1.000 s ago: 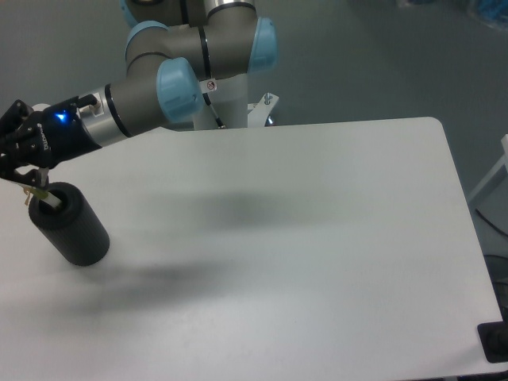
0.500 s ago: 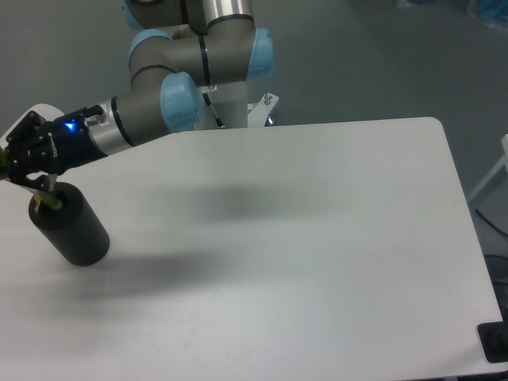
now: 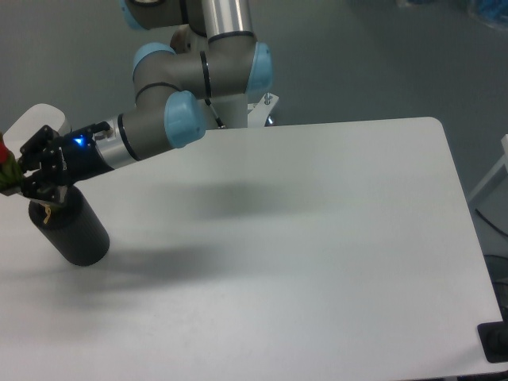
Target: Insert the flowers into the vase
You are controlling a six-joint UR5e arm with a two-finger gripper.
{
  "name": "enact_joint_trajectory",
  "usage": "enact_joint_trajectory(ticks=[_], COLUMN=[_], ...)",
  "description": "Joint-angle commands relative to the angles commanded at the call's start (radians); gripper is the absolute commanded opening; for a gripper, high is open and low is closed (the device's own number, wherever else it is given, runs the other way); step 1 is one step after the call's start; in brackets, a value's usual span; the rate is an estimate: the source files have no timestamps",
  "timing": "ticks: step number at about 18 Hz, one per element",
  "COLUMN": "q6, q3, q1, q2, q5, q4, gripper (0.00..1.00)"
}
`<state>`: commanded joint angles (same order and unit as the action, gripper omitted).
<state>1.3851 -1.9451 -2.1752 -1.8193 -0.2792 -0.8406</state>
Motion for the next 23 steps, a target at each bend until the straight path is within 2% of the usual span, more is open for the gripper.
enact_joint_trajectory(ticks=[4,8,12,14,16,17,19,23], q6=[0.028,0.086,0.129,0.129,0.130,0.130,0.129,0.101], q3=[-0.020,-0.055,-0.086,-0.092,-0.106,-0.109,-0.110,-0.097], q1=[-0.005,-0.026,-0.060,-0.081,-0.098,-0.101,-0.104,-0.117], q2=[-0.005,-0.005,-0.003,0.000,0.003,0.005,0.005,0.014], q5=[0.000,0.000,0.002,0.003,0.003,0.003,0.003,0.003], q4=[0.000,0.002,0.003,0.002,0.003,0.003,0.003,0.002], gripper=[0.39,0.51,0.58,0.70,0.91,0.95,0.99,1.00])
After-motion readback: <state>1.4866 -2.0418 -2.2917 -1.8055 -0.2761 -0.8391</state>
